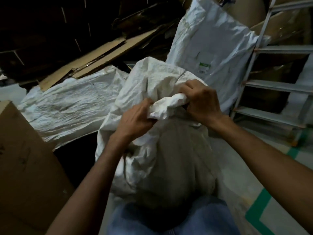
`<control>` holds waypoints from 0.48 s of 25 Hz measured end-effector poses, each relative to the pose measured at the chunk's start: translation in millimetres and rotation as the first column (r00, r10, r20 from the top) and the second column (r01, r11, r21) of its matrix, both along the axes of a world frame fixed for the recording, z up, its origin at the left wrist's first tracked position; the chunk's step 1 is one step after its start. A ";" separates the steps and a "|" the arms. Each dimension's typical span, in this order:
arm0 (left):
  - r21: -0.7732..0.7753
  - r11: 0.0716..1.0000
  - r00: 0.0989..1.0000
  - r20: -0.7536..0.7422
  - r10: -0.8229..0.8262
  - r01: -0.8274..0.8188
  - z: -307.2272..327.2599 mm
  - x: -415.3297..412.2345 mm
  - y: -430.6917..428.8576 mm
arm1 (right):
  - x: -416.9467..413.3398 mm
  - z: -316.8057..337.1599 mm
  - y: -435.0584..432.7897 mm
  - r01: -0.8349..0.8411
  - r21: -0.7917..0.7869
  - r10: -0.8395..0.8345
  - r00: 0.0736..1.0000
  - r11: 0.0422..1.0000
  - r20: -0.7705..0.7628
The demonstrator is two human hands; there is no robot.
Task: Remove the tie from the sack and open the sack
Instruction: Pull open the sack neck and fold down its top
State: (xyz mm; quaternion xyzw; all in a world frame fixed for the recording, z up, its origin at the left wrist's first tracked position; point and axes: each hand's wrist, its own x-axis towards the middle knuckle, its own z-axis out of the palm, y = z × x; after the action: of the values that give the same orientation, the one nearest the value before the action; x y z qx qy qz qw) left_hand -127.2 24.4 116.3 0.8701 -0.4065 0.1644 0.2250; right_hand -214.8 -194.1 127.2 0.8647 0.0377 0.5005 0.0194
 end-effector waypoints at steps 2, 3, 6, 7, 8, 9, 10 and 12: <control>-0.048 0.997 0.968 0.242 0.071 -0.061 19.1 8.4 -16.7 | 13.3 10.2 -6.2 0.014 0.070 -0.027 0.982 0.997 0.189; -0.042 0.997 0.945 0.316 0.082 -0.072 26.2 12.6 -24.1 | 21.5 13.0 -10.8 0.035 0.094 -0.054 0.976 0.995 0.212; -0.015 0.995 0.959 0.266 0.097 -0.097 17.0 20.7 -39.8 | 47.1 8.9 -29.7 0.056 0.111 -0.053 0.998 0.992 -0.027; -0.018 0.996 0.982 0.161 0.095 -0.093 10.0 21.1 -42.0 | 52.9 9.6 -37.7 0.031 0.146 -0.006 0.985 0.989 -0.172; -0.013 0.998 0.998 0.016 0.063 -0.063 4.4 22.8 -44.2 | 57.4 9.6 -48.0 -0.002 0.176 0.055 0.953 0.984 -0.298; 0.024 1.000 0.990 -0.143 0.011 -0.008 2.9 22.6 -46.1 | 57.3 10.7 -57.2 -0.045 0.186 0.115 0.914 0.982 -0.388; 0.099 0.993 0.954 -0.298 -0.037 0.070 5.4 22.5 -50.3 | 57.5 11.9 -67.9 -0.090 0.186 0.168 0.869 0.978 -0.465; 0.239 0.945 0.862 -0.501 -0.075 0.221 13.1 14.7 -61.7 | 51.5 15.5 -82.7 -0.178 0.211 0.271 0.759 0.961 -0.592</control>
State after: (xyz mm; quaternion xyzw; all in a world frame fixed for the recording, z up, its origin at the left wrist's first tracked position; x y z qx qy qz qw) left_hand -112.5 -37.3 129.5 0.8724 -0.4228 -0.1383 0.2025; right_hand -163.3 -276.8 142.7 0.9684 0.1099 0.1916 -0.1157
